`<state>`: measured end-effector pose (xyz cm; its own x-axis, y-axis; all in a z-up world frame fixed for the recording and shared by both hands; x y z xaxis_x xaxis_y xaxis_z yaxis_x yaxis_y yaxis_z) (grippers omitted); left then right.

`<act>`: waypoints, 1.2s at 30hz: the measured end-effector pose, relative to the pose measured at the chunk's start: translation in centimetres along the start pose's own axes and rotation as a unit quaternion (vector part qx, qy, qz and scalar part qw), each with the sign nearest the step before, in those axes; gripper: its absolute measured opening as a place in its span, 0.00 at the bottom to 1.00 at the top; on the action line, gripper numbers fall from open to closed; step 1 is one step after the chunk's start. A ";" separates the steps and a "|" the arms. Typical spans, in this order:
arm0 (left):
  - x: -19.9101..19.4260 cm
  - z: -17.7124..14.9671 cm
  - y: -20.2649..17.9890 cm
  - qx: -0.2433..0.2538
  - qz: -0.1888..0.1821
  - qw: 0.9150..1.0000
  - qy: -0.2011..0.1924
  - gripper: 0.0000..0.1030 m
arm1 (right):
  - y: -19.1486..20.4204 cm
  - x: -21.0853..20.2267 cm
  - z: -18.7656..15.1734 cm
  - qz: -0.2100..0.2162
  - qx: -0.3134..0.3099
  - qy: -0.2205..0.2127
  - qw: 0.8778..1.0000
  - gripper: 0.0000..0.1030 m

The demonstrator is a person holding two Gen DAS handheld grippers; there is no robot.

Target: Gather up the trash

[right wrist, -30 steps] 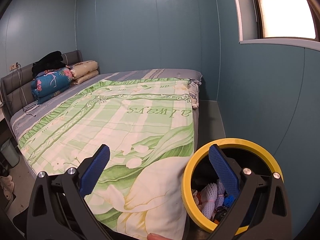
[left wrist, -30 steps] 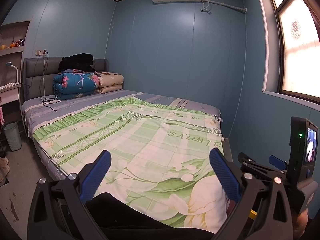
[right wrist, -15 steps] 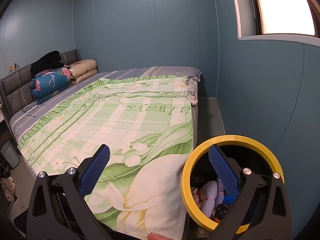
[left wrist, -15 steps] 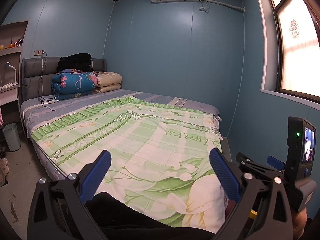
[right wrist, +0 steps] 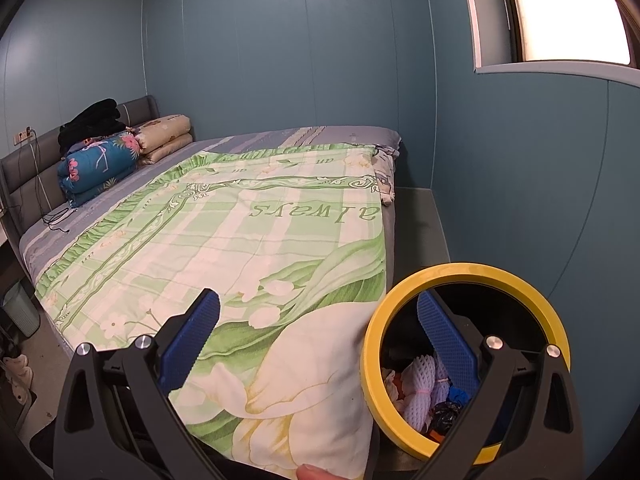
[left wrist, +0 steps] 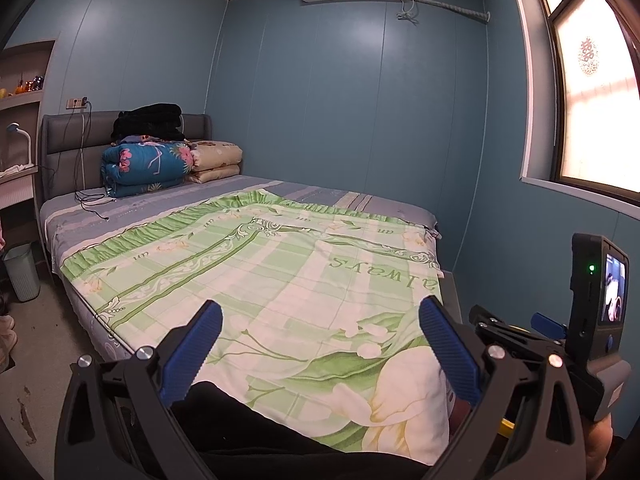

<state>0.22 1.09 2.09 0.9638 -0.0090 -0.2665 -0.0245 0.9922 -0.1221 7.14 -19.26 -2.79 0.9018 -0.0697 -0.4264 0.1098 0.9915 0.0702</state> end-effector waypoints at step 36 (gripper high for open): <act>0.4 -0.3 -0.1 -0.002 -0.009 1.000 0.007 0.92 | -0.4 0.6 -0.5 -0.008 0.010 0.018 1.000 0.92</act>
Point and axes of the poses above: each gripper's, at about its wrist camera, not at the fingertips, and x roughly the way its jaws point, y to its left, z to its top, the point moved 3 cm from there along x, roughly the way its jaws point, and after that the axes turned 4 degrees about -y, right-handed, at the moved point
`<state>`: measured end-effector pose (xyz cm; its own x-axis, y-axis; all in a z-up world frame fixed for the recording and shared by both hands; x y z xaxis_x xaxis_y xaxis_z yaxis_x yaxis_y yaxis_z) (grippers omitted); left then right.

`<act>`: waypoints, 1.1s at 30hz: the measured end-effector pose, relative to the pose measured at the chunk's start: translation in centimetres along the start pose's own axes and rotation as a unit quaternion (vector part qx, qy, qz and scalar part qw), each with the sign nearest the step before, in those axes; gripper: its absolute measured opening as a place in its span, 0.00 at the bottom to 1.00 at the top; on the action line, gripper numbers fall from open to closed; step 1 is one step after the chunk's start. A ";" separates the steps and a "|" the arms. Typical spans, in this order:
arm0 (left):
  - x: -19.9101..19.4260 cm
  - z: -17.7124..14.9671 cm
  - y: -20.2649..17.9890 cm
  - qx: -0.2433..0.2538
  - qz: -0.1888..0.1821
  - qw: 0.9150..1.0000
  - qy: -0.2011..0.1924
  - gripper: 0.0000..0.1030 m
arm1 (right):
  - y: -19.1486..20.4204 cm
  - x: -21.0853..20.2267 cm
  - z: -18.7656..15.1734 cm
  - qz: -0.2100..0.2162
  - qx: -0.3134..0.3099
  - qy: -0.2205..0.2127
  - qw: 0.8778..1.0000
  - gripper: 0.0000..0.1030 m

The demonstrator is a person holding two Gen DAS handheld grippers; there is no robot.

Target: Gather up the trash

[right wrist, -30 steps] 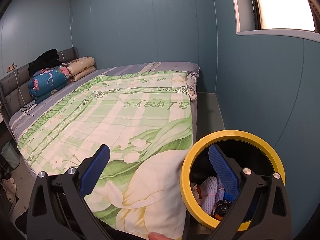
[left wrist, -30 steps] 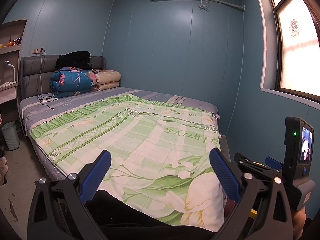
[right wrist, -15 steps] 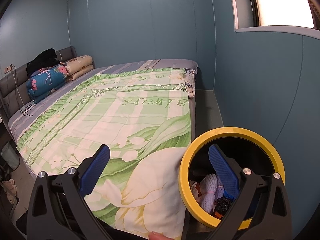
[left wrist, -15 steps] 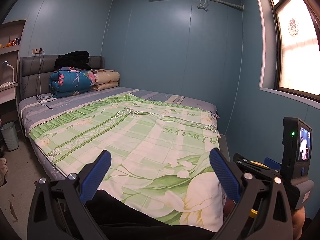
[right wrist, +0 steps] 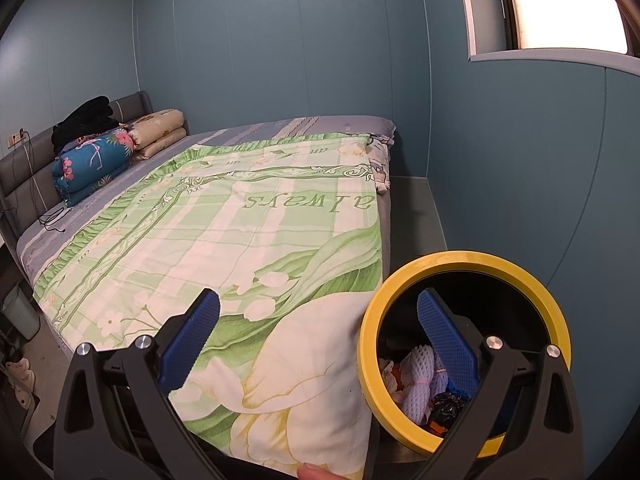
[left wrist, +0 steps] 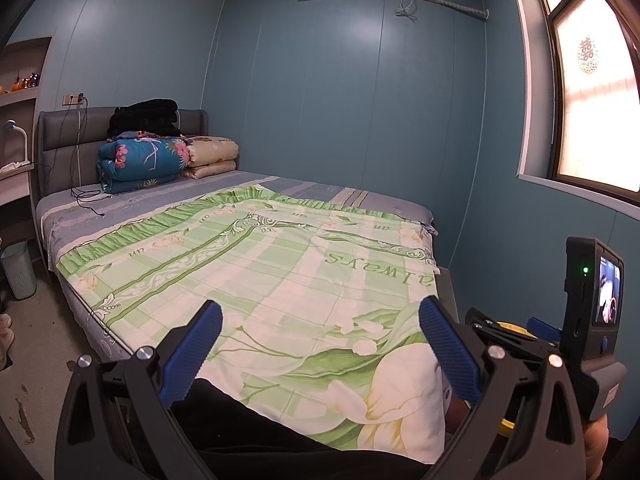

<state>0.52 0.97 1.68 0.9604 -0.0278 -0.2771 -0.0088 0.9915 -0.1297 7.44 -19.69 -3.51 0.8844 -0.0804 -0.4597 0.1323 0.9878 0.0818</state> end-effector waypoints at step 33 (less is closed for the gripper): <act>0.3 0.0 0.3 -0.002 -0.009 1.000 0.011 0.92 | -0.3 0.4 -0.5 0.001 0.006 0.012 1.000 0.92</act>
Point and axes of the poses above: each gripper's, at about its wrist camera, not at the fingertips, and x roughly the way its jaws point, y to its left, z to its top, the point moved 3 cm from there along x, roughly the way its jaws point, and after that the axes turned 4 degrees about -y, right-handed, at the moved point
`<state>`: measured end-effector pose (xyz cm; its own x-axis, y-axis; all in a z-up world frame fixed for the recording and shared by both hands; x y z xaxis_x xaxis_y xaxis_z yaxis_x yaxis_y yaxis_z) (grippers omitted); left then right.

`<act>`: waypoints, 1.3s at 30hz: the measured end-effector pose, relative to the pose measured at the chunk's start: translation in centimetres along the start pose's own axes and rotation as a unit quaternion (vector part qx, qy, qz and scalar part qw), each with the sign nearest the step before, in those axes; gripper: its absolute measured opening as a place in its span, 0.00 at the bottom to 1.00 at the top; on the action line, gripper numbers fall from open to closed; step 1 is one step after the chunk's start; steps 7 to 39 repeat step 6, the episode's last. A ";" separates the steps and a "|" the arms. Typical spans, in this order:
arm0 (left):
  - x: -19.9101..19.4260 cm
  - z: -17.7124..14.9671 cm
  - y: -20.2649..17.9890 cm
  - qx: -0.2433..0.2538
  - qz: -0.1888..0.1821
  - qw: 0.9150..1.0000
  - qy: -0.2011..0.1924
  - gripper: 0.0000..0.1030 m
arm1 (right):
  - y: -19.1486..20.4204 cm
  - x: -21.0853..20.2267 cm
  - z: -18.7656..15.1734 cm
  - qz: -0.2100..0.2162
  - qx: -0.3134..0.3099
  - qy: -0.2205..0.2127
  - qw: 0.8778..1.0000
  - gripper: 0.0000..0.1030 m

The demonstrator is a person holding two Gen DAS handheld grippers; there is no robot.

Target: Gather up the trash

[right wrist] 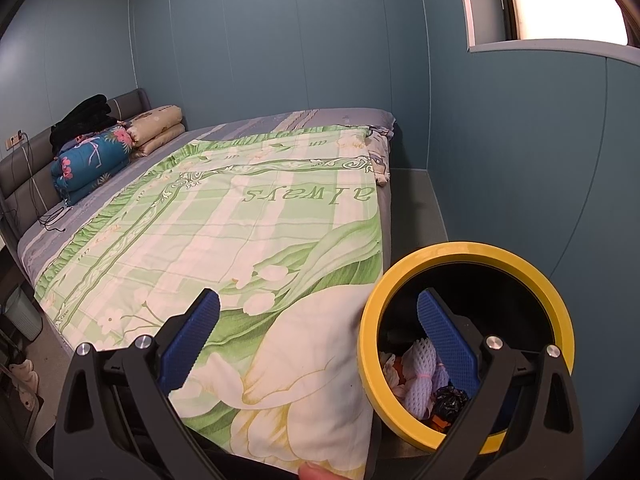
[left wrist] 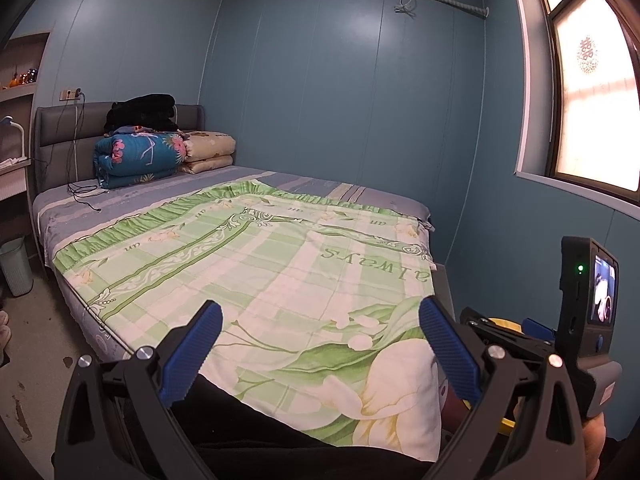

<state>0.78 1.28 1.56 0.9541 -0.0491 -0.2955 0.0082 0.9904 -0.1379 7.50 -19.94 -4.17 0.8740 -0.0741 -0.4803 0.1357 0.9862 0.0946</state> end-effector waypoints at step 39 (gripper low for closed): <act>0.1 0.0 0.1 -0.001 -0.002 1.000 0.002 0.92 | 0.0 0.0 0.0 -0.001 0.000 0.000 1.000 0.92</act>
Point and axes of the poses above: each gripper's, at about its wrist camera, not at the fingertips, and x roughly the way its jaws point, y to its left, z to its top, the point moved 3 cm from there along x, roughly the way its jaws point, and after that the axes turned 4 degrees about -y, right-handed, at the moved point
